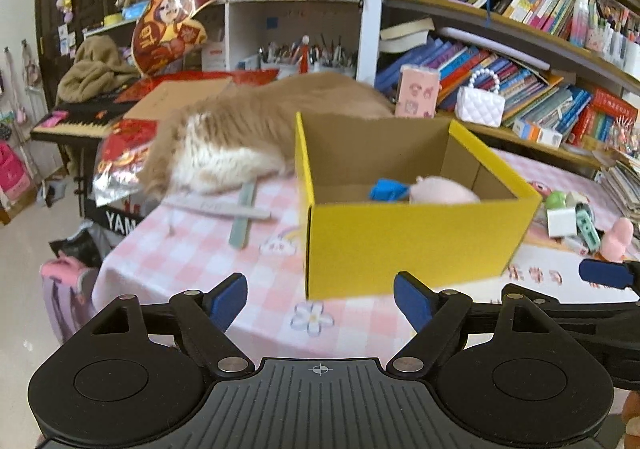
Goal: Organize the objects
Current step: 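Move both grippers back toward the pile of small toys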
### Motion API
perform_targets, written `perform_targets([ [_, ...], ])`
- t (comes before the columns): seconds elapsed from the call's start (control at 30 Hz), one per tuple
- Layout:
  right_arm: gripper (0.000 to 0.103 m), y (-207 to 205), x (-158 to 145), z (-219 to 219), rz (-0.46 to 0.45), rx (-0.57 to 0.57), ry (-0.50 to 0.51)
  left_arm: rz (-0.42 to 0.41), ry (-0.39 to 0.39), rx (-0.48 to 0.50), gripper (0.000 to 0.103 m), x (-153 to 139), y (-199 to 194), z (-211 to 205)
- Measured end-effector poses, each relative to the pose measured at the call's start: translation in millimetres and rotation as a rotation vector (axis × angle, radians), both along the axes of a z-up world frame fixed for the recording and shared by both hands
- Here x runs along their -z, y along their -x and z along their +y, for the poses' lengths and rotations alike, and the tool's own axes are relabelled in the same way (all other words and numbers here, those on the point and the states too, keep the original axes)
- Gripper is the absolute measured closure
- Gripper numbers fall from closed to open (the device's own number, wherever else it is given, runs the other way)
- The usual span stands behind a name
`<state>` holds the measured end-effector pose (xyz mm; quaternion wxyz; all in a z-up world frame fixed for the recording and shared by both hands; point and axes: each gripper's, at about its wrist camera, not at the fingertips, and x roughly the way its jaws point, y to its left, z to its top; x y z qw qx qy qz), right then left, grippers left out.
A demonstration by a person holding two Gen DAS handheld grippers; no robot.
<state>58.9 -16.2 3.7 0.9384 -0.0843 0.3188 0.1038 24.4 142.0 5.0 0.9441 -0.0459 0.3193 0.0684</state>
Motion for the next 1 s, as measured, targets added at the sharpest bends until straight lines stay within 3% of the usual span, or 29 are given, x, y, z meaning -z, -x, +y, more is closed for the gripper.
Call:
perform_targets([
  [0.43,0.021,53.2,15.7,-21.1,0.060,0.106,-0.009,0.061,0.043,0.070,0.020,16.7,37.2,-18.9],
  [1.0,0.021,80.8,18.3,-92.1,0.086,0.387,-0.008,0.087,0.054,0.343,0.019,22.0,22.6,-94.5],
])
